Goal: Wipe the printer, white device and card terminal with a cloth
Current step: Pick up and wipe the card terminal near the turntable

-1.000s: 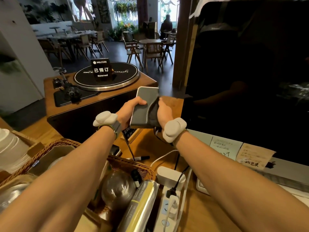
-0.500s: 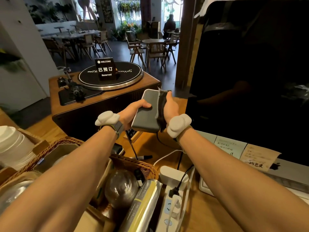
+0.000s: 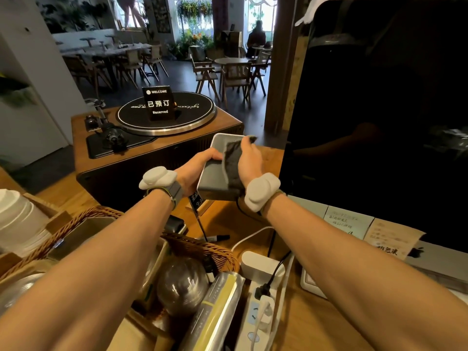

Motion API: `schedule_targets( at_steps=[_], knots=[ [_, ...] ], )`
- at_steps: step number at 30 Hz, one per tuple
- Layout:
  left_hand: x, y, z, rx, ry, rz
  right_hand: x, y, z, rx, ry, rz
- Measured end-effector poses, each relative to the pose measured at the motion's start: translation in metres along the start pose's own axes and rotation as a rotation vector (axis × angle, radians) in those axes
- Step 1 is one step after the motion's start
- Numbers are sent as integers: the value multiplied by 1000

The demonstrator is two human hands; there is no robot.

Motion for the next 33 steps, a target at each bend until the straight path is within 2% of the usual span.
schedule_targets(
  at_steps=[3,5,7,10,13,15,18,22,25,27,30,33],
  knots=[
    [-3,-5,-8,-67,67,-91,-11,11,-1,43,22,19],
    [-8,-7,-8,-113,114,-131,-12,13,3,27,-119,-40],
    [-9,-7,-8,-85,216,-155,-9,15,-4,-92,-331,-126],
    [-3,-5,-1,50,305,-111,0,9,-26,-281,-407,-233],
    [-3,-1,11,162,394,-38,11,-3,-27,-472,-602,-341],
    [-2,0,12,189,505,-30,14,-1,-22,-464,-715,-393],
    [-4,4,7,179,537,-27,18,-2,-16,-398,-789,-449],
    [-14,11,6,250,585,87,22,-13,-5,-422,-885,-497],
    [0,9,1,251,615,14,18,-7,-11,-366,-828,-498],
    [-2,11,7,294,599,47,19,-7,-11,-377,-818,-451],
    [-8,14,13,312,616,91,19,-13,-9,-389,-810,-478],
    [1,9,12,294,664,2,10,-6,-12,-206,-629,-454]
  ],
)
Point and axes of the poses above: each hand's wrist, its own y-axis towards the middle knuckle, its own x-axis out of the palm, z = x × y, the point moved 6 cm from there along y, towards the middle knuckle, and after that the axes turned 10 degrees about z, right-handed, at the moved point
